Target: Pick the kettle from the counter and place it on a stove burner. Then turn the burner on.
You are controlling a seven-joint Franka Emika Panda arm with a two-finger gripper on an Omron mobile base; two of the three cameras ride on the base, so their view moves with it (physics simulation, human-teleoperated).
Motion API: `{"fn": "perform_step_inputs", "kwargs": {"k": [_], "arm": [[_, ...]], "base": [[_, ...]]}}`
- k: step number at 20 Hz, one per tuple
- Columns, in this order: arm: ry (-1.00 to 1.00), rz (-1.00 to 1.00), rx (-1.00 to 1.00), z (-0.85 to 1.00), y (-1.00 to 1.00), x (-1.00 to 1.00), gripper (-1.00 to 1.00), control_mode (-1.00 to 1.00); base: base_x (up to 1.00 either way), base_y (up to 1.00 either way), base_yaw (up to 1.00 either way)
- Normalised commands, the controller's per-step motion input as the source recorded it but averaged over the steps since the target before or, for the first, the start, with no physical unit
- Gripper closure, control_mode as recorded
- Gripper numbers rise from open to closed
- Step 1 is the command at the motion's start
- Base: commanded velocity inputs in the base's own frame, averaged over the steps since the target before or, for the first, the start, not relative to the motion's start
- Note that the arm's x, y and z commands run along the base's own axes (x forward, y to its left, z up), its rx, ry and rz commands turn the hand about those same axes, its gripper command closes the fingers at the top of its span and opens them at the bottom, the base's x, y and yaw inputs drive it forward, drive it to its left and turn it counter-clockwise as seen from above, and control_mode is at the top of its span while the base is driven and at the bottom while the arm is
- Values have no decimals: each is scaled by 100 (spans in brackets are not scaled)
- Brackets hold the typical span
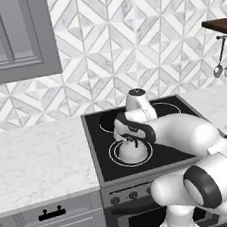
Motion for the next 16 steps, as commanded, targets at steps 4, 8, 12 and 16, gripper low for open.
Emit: {"fn": "perform_step_inputs", "kwargs": {"k": [4, 8, 12, 16], "arm": [[-10, 0, 0, 0, 0, 5, 100, -100], [-8, 0, 0, 0, 0, 33, 100, -100], [-3, 0, 0, 0, 0, 39, 100, -100], [-1, 0, 0, 0, 0, 19, 100, -100]], "base": [[0, 0, 0], [0, 0, 0], [0, 0, 0], [0, 0, 0]]}}
